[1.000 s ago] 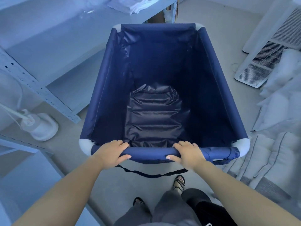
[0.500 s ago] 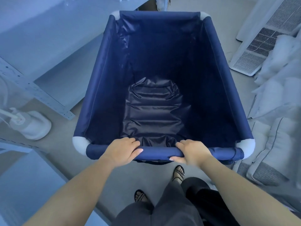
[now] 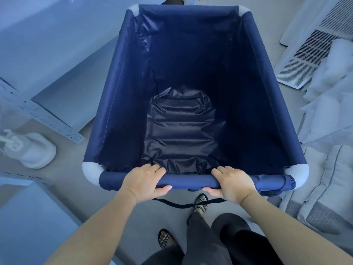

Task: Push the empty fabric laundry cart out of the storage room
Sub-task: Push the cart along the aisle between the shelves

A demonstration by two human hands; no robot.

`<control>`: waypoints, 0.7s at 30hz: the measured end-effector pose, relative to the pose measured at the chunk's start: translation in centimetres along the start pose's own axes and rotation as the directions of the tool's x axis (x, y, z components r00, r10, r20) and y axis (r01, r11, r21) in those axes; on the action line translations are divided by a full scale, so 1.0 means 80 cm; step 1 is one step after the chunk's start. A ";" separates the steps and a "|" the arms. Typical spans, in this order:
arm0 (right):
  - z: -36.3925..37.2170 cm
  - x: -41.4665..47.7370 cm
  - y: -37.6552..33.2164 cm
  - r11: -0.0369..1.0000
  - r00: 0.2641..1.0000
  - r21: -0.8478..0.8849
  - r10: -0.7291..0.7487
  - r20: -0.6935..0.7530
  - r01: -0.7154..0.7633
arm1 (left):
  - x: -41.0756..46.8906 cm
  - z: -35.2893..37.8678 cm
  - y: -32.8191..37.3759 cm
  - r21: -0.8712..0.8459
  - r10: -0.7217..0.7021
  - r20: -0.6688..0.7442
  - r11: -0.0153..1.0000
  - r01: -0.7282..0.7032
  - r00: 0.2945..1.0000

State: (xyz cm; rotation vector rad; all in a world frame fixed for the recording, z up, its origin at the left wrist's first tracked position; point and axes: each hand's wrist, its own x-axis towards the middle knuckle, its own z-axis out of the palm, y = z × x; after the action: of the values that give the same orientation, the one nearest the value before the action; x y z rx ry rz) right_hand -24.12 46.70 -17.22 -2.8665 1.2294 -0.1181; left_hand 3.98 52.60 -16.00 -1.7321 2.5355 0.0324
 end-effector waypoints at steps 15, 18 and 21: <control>0.006 0.117 0.067 0.988 0.971 0.127 0.061 0.233 -0.092 | 0.123 -0.008 -0.102 -0.185 -0.077 0.231 0.975 0.121 0.970; 0.006 0.142 0.079 0.984 0.961 0.135 0.076 0.266 -0.116 | 0.152 -0.014 -0.120 -0.217 -0.069 0.277 0.967 0.132 0.958; 0.006 0.166 0.091 0.987 0.956 0.107 0.085 0.279 -0.119 | 0.185 -0.020 -0.140 -0.275 -0.063 0.391 0.944 0.182 0.918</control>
State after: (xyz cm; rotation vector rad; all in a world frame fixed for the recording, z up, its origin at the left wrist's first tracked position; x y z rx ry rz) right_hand -20.23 32.09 -17.23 -2.5987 1.2624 0.1926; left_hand 9.01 34.69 -15.17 -1.7705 2.2207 0.7180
